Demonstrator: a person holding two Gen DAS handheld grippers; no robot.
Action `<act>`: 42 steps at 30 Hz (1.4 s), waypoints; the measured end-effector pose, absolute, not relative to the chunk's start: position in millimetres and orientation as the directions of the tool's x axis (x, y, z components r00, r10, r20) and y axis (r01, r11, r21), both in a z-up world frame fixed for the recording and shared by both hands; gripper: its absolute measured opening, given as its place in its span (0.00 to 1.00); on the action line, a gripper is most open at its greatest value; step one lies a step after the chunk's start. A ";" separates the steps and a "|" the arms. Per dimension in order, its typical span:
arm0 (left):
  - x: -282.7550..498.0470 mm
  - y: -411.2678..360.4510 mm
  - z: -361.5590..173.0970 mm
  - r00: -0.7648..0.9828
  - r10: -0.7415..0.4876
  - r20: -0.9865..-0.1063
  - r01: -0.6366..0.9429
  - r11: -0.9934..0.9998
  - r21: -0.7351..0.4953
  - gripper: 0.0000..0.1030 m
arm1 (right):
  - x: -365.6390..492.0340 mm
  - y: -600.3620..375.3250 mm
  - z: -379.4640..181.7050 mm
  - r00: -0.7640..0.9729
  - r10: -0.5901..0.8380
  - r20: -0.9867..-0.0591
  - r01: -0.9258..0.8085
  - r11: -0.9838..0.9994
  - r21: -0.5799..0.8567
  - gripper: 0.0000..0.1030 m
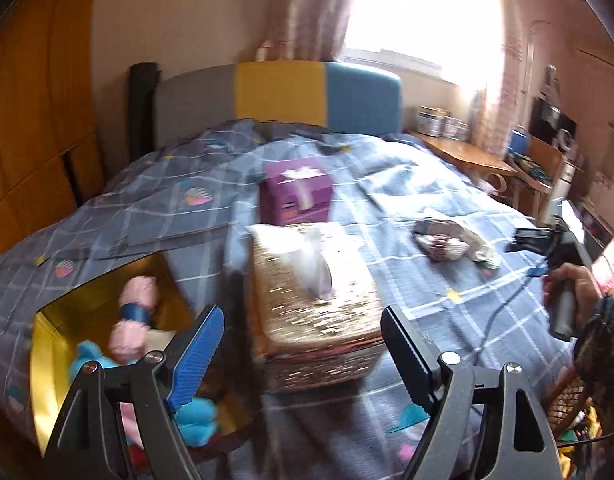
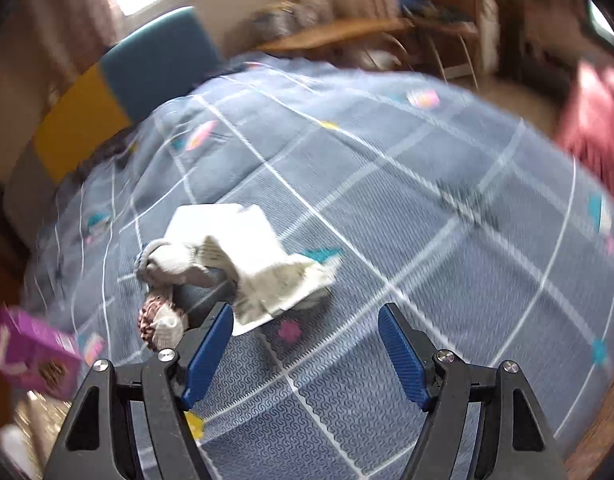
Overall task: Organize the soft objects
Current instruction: 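Move both open tools back over the remaining pile on the bedspread, then close the left tool on the white waffle cloth with pink scrunchie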
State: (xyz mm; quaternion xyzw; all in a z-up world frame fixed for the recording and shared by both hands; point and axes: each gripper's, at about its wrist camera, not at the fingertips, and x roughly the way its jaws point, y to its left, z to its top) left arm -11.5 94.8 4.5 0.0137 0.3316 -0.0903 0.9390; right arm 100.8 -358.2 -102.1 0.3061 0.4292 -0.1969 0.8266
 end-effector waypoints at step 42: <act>229.9 -149.5 -103.8 0.363 -0.379 -0.851 0.218 0.923 -0.317 0.74 | 88.1 -369.8 -103.4 0.670 0.177 -0.721 0.515 0.588 0.624 0.77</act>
